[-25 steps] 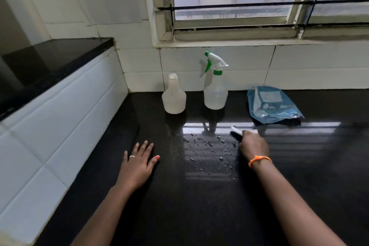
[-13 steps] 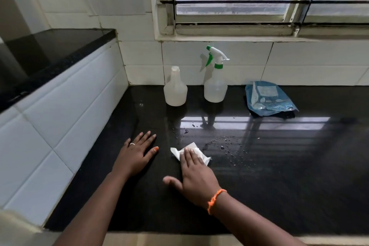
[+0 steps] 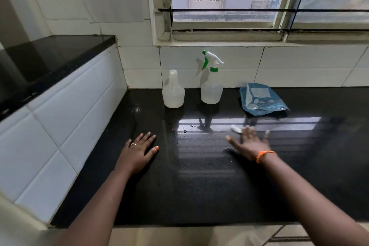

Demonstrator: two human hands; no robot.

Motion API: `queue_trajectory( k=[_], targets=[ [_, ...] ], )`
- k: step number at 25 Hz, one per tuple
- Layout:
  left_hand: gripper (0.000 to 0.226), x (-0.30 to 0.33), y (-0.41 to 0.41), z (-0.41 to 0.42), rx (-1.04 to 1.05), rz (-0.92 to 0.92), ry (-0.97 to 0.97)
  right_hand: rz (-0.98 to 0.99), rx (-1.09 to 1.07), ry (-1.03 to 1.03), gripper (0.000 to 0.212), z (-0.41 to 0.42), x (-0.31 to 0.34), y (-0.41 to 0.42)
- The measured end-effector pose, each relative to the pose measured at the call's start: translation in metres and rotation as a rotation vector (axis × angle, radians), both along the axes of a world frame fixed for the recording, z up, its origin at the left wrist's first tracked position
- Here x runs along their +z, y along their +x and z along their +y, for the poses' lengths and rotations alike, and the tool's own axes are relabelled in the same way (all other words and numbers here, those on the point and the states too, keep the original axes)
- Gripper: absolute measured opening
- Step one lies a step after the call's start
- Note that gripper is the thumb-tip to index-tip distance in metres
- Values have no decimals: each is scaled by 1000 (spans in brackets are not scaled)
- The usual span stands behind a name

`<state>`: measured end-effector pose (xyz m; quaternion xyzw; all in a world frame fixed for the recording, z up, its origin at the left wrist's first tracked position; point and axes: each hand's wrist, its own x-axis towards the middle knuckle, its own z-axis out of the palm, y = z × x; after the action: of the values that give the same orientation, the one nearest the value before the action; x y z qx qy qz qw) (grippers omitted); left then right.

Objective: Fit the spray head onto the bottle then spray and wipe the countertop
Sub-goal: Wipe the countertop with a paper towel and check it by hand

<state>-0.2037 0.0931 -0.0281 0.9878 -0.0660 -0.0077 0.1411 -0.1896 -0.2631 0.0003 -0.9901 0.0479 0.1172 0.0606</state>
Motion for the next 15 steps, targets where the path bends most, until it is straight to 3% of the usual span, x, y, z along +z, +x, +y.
queue_trajectory(
  k=[3,6,9,13,15],
  targets=[
    [54,-1,0,0,4,0,-4,15,-189,17,119,-36,-1,-12],
    [54,-1,0,-1,10,-5,-5,22,-157,123,111,-3,-1,-22],
    [54,0,0,-1,14,-6,-5,18,33,191,99,58,-3,-50],
    [57,-3,-2,-2,65,-23,-1,6,438,259,118,125,-20,-129],
    [55,-3,-1,-3,76,-19,-8,35,512,266,118,134,-22,-139]
  ],
)
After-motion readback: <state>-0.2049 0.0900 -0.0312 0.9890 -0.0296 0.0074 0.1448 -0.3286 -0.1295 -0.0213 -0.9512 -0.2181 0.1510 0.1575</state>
